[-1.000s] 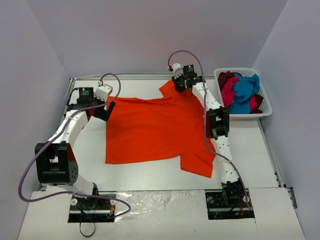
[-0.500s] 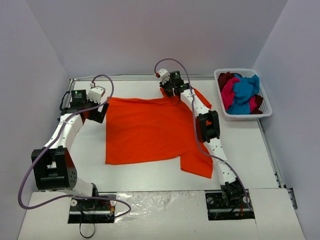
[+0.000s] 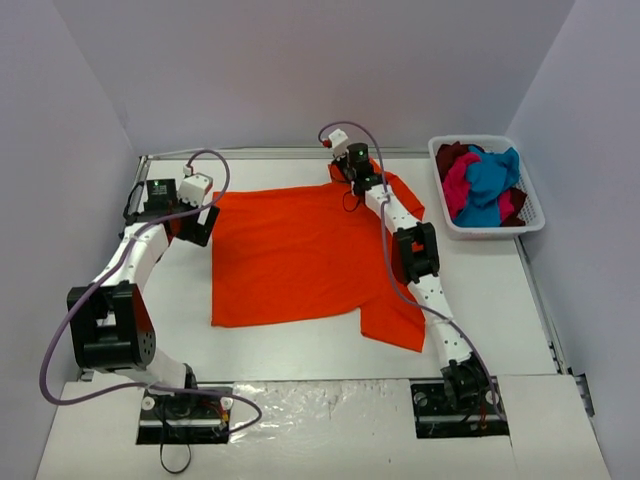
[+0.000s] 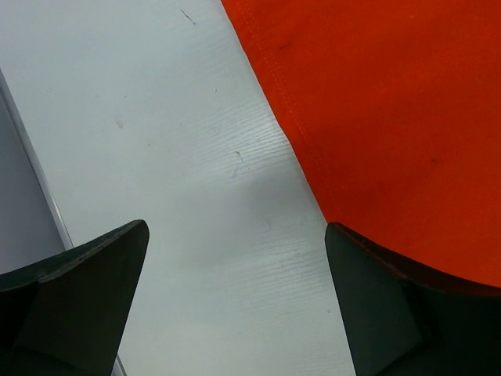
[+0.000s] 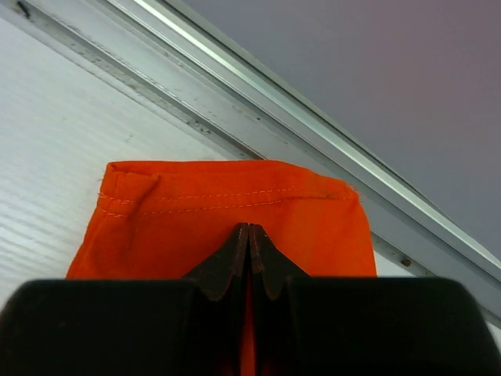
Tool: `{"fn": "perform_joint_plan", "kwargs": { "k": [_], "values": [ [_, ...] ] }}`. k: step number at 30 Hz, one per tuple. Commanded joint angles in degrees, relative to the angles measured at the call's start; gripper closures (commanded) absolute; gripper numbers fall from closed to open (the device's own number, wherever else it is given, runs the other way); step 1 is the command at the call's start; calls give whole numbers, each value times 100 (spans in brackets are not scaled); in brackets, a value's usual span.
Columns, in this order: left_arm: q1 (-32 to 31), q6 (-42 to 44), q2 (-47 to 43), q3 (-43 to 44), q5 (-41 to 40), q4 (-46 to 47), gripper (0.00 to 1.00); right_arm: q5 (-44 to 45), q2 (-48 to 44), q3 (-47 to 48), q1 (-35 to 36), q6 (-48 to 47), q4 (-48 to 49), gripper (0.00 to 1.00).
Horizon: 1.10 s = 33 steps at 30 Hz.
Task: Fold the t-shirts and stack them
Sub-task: Flatten out the tshirt
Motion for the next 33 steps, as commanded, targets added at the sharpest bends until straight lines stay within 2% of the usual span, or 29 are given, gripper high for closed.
{"fn": "perform_joint_plan", "kwargs": {
  "k": [1, 9, 12, 18, 22, 27, 28, 29, 30, 32, 33],
  "values": [
    [43, -32, 47, -2, -50, 63, 4, 460, 208, 217, -127, -60, 363, 100],
    [43, -50, 91, -37, -15, 54, 4, 1064, 261, 174, -241, -182, 696, 100],
    [43, -85, 100, 7, -41, 37, 4, 1425, 148, -54, -233, -366, 1240, 100],
    [43, -94, -93, -63, -67, 116, 3, 1725, -581, -275, -180, -577, 1760, 100],
    [34, -102, -260, -116, -67, 178, 3, 1769, -1537, -450, -145, -402, 1418, 100],
    [43, -173, -436, -134, 256, 169, 3, 1541, -2909, -2039, -101, -156, 646, 100],
    [43, -173, -454, -160, 380, 125, 3, 1506, -3425, -2355, -92, -8, 322, 100],
    [17, -51, -472, -151, 503, 73, 3, 1279, -3682, -3002, -101, 81, 110, 96],
    [-1, 29, -454, -117, 669, -6, 3, 1086, -4207, -3313, -109, 134, -432, 85],
    [-71, 283, -349, 49, 706, -366, 3, 917, -4755, -3989, -110, 222, -935, 80],
    [-159, 380, -296, 112, 802, -515, 3, 691, -5305, -4663, -127, 240, -1408, 78]
  ]
}}
